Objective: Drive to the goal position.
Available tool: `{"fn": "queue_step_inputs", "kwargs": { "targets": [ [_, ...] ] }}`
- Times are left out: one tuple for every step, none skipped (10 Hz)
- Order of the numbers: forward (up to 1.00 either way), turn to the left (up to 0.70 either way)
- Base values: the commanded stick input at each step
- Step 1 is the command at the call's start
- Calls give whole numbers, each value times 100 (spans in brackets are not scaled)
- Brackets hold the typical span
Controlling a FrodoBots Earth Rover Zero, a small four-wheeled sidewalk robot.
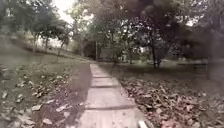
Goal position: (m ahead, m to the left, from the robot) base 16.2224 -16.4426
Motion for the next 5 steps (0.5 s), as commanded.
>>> {"fn": "queue_step_inputs", "kwargs": {
  "targets": [
    [100, 0],
    [100, 0],
    [100, 0],
    [100, 0],
    [100, 0]
  ]
}}
